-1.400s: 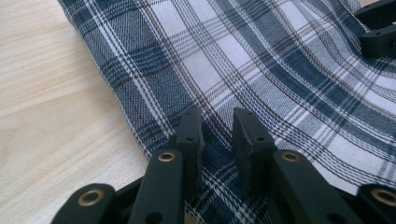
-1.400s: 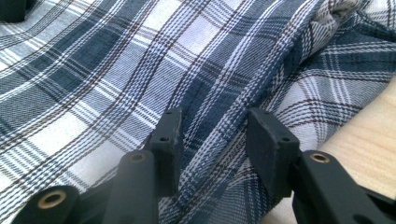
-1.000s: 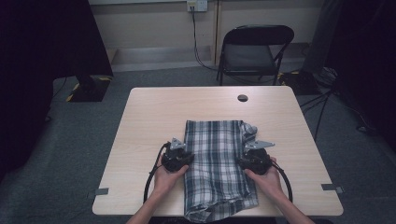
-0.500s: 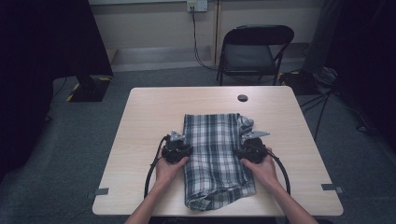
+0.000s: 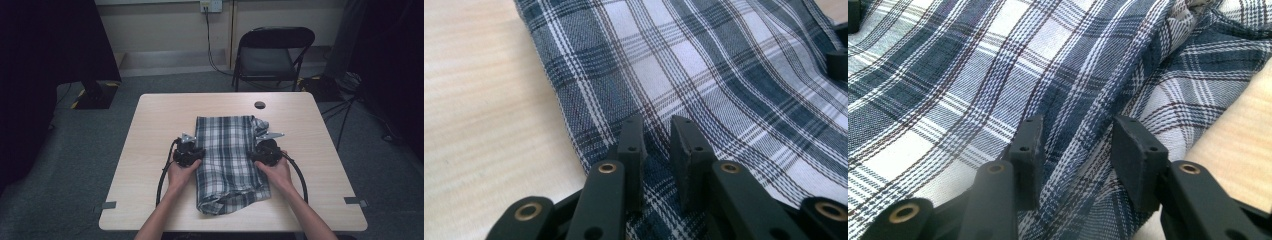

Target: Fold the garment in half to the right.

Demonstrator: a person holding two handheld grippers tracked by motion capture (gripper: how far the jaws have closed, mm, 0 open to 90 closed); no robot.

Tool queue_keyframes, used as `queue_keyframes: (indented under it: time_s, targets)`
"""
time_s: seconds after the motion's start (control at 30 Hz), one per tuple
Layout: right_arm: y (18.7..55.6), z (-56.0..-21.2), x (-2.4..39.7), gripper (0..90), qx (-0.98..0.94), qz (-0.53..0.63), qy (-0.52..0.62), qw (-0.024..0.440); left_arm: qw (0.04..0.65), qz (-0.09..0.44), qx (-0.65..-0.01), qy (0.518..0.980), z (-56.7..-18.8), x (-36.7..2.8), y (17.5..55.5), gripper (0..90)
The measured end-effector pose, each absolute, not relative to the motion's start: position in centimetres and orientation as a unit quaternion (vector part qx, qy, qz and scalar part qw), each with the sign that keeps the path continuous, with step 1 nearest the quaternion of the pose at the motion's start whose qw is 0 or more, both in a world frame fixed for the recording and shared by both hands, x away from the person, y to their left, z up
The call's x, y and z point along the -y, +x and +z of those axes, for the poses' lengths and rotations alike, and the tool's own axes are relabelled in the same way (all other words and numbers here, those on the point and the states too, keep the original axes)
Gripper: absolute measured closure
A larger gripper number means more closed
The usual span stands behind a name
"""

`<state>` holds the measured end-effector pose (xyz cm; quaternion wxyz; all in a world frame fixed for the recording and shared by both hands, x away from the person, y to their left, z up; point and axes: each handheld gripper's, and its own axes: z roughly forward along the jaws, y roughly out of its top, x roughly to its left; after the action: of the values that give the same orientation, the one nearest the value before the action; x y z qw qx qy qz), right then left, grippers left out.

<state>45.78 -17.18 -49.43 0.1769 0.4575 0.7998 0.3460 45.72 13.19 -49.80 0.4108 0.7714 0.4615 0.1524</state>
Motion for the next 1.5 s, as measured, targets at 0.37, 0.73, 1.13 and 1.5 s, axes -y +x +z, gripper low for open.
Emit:
queue_keyframes:
  time_s: [0.37, 0.73, 1.13, 1.5]
  targets:
    - [45.2, -47.9, 18.0, 43.2, -0.792, 0.369, 0.463, 0.148, 0.452, 0.123, -0.456, 0.757, -47.3, -13.5, 44.1, 58.4]
    - [37.4, -43.5, 18.2, 44.2, -0.802, 0.434, 0.387, 0.137, 0.456, 0.095, -0.375, 0.802, -43.9, -13.1, 36.8, 57.0]
    - [34.7, -47.9, 17.2, 47.1, -0.829, 0.389, 0.387, 0.109, 0.385, 0.079, -0.346, 0.852, -47.7, -12.5, 32.8, 58.0]
    - [34.5, -49.2, 16.6, 48.6, -0.837, 0.358, 0.399, 0.111, 0.395, 0.103, -0.343, 0.846, -49.1, -12.9, 32.1, 61.5]
